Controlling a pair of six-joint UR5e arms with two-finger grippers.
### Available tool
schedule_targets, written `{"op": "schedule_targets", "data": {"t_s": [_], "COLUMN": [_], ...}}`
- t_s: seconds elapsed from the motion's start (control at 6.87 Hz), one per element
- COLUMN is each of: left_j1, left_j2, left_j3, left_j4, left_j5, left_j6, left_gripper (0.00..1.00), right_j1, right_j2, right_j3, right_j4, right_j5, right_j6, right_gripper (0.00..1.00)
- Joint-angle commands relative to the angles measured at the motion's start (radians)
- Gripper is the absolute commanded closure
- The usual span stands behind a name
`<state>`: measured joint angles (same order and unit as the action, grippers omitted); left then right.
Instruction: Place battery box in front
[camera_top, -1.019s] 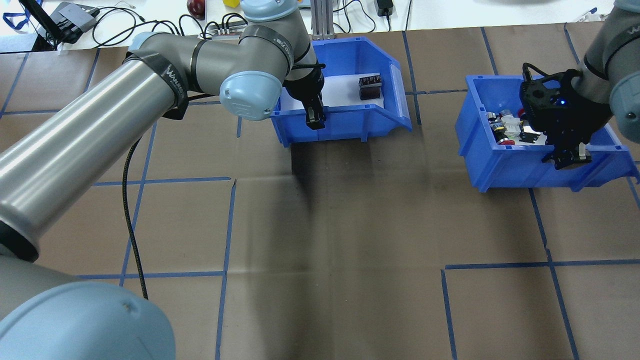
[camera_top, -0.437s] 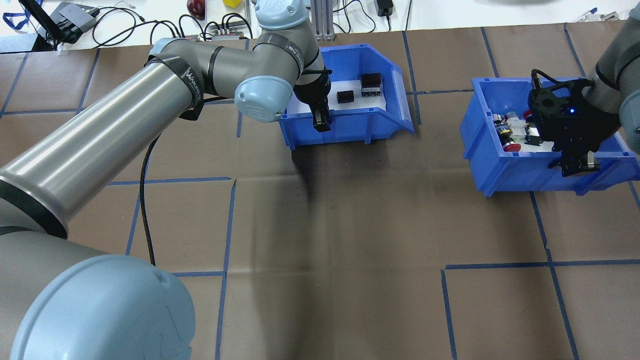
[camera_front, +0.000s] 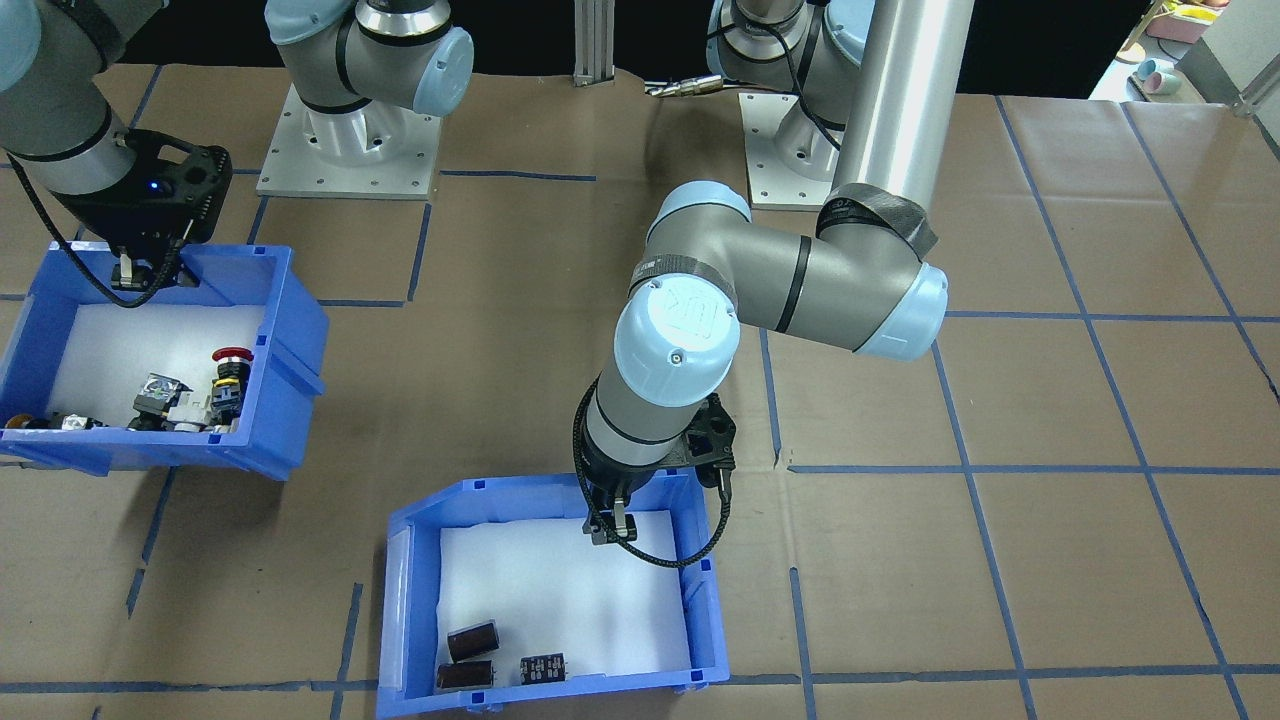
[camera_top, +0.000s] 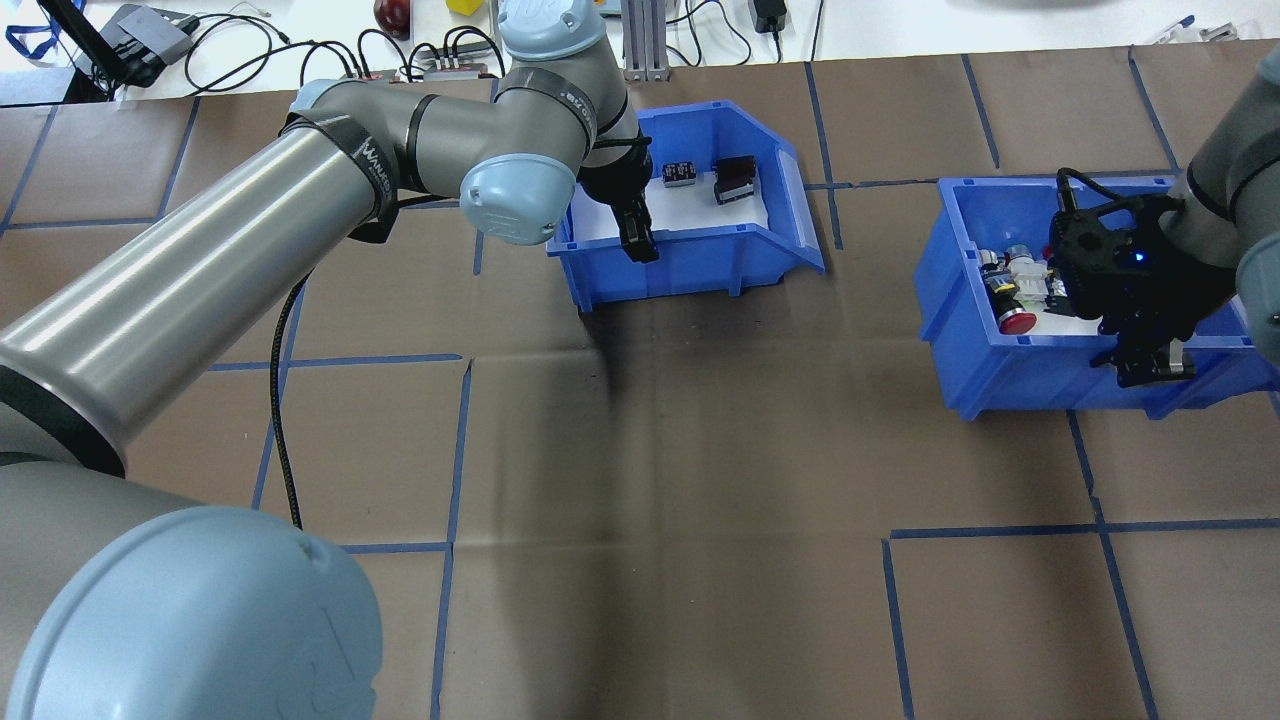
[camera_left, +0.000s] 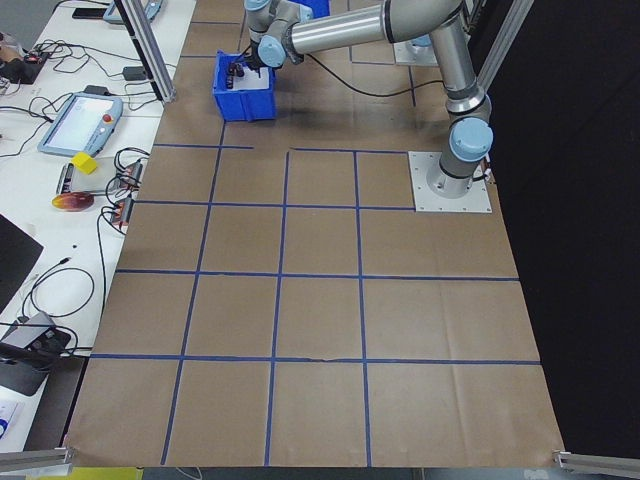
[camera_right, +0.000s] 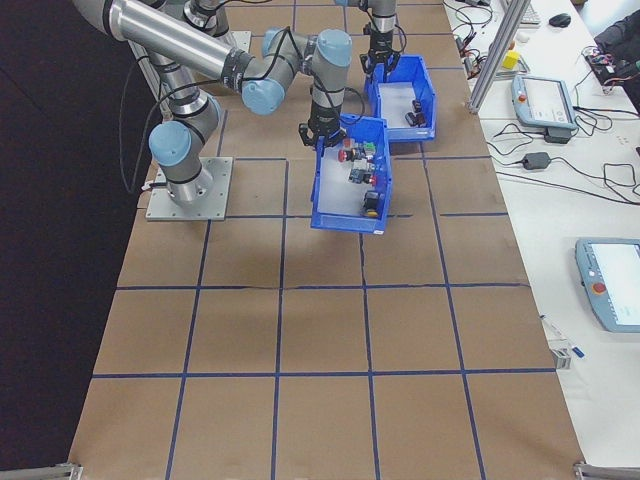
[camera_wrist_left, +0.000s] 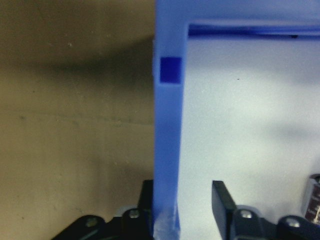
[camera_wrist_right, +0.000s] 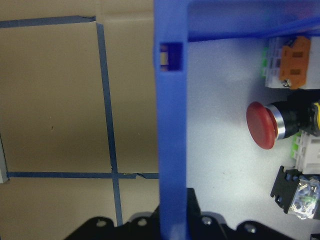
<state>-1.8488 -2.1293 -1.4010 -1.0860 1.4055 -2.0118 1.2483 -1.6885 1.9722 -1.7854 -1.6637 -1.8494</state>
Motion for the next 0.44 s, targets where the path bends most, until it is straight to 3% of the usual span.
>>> {"op": "schedule_targets", "data": {"t_s": [0.0,0.15,0.29], "left_j1": [0.006,0.016,0.038], "left_j2": [0.052,0.125,0.197], "left_j3": [0.02,0.011,0.004], "left_j4": [-0.096,-0.188,-0.292], "left_j5": [0.021,0.115,0.169], "left_j6": [0.11,0.357,0.63], "left_gripper": [0.04,0.03,0.03], "right_j1": [0.049,0.098,0.146], "right_j2": [-0.057,-0.089,-0.108], "right_j3": [0.078,0.129,0.173], "right_j4": [-0.002,-0.003,-0.034], "right_j5": [0.018,0.018,0.018], "right_j6": [0.092,0.149,0.197], "right_gripper": [0.91,0.91,0.91]}}
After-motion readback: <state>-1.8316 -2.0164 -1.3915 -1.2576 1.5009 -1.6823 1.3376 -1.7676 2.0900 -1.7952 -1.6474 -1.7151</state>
